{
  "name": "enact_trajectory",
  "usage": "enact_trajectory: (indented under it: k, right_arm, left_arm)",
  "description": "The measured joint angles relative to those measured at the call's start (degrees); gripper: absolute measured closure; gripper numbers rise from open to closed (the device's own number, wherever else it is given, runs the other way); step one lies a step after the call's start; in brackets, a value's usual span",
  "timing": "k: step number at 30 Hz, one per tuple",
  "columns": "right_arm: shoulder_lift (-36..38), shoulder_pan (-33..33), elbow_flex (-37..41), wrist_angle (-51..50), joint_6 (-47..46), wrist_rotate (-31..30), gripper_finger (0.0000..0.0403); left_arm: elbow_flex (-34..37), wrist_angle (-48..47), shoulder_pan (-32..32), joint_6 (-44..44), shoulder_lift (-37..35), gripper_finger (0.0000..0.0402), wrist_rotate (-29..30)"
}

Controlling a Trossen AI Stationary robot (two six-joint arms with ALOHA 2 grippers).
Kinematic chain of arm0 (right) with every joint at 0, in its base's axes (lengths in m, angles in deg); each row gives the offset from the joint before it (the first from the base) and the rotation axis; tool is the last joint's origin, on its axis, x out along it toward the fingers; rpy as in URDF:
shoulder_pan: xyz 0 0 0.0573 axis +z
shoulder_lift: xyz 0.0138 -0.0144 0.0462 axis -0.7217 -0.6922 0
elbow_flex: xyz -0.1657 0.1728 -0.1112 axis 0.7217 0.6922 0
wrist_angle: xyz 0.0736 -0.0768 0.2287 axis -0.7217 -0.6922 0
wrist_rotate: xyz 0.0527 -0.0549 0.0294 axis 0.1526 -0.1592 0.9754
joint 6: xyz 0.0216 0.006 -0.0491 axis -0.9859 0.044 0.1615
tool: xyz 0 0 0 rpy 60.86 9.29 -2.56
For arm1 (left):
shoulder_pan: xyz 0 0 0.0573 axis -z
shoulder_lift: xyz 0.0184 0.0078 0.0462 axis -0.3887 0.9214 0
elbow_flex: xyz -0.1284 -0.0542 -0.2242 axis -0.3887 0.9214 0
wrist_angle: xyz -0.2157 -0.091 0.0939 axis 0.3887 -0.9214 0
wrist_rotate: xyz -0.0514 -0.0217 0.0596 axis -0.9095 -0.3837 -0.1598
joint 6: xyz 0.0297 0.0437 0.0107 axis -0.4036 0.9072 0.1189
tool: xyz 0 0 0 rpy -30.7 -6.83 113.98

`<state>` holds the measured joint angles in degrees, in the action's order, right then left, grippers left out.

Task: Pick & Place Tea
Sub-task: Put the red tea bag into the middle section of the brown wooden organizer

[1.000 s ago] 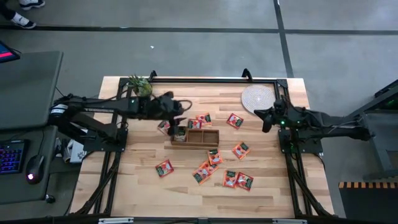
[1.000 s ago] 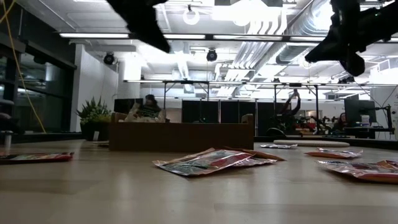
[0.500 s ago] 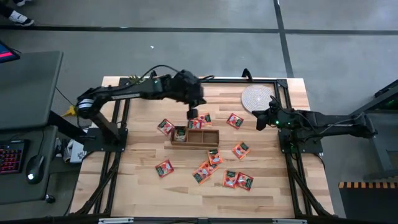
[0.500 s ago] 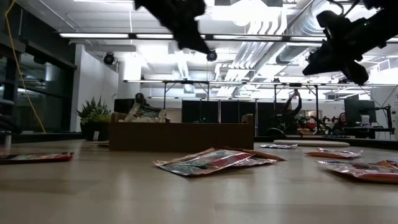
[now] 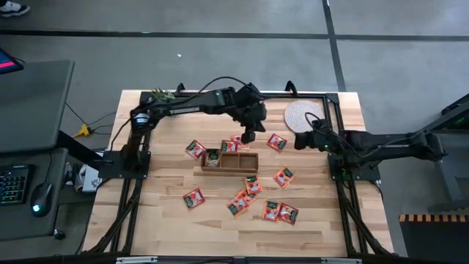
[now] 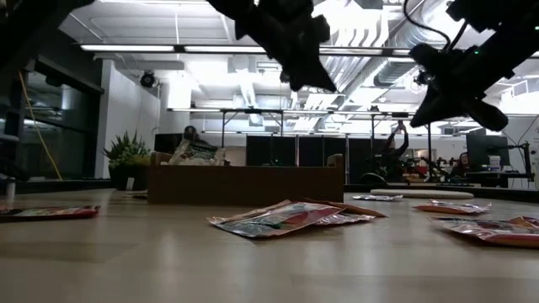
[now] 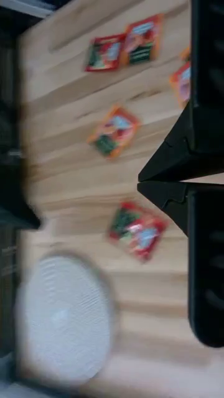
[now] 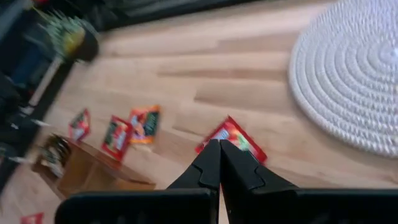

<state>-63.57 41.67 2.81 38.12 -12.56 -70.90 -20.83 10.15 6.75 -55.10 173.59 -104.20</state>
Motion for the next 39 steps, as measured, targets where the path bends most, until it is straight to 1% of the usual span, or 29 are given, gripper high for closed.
enact_trajectory:
  k: [3,6,9,11,12,14,18,20,28,30,33,37,39]
  right_arm:
    - [-2.5,-1.4,0.0,0.0,0.0,3.1,0.0403]
    - [-4.9,-2.8,0.0,0.0,0.1,5.8,0.0403]
    - [-6.9,-4.2,0.0,0.0,0.1,7.4,0.0403]
    - [-8.0,-5.2,0.0,0.1,-0.7,8.0,0.0403]
    - [-8.4,-5.7,0.0,0.1,-1.2,8.5,0.0403]
    - [-9.1,-6.6,0.0,0.7,-1.3,9.4,0.0403]
    - [-9.4,-7.3,0.0,1.4,-0.9,10.0,0.0403]
    - [-9.3,-7.3,0.0,1.4,-0.9,9.4,0.0403]
    - [-9.3,-7.3,0.0,3.5,-0.9,9.1,0.0403]
    - [-9.3,-7.3,0.0,4.2,-0.9,9.1,0.0403]
    - [-9.3,-7.3,0.0,4.3,-1.1,9.1,0.0403]
    - [-9.3,-7.3,0.0,4.3,-1.1,9.1,0.0403]
    - [-9.3,-7.3,0.0,4.3,-1.1,8.9,0.0403]
  left_arm:
    - [-1.9,-0.9,0.0,0.4,2.3,0.0401,-0.2]
    - [-2.2,-2.3,0.0,1.8,2.6,0.0401,0.5]
    - [-2.3,-1.8,0.0,2.8,2.6,0.0401,1.7]
    - [-2.5,0.2,0.0,2.8,4.0,0.0401,2.4]
    - [-2.5,1.1,0.0,2.3,4.9,0.0401,2.5]
    - [-2.1,-0.1,0.0,0.0,6.1,0.0401,2.4]
    - [-2.5,2.2,0.0,-2.6,8.4,0.0401,1.9]
    - [-2.2,1.5,0.0,-5.8,9.8,0.0401,2.0]
    - [-2.4,9.9,0.0,-25.1,13.4,0.0401,1.4]
    - [-2.4,11.7,0.0,-31.0,14.5,0.0401,0.5]
    - [-4.2,12.5,-0.1,-39.1,16.8,0.0401,-1.5]
    - [-7.2,12.1,0.0,-45.9,20.5,0.0401,-5.3]
    - [-9.3,13.0,0.0,-50.5,22.4,0.0401,-5.8]
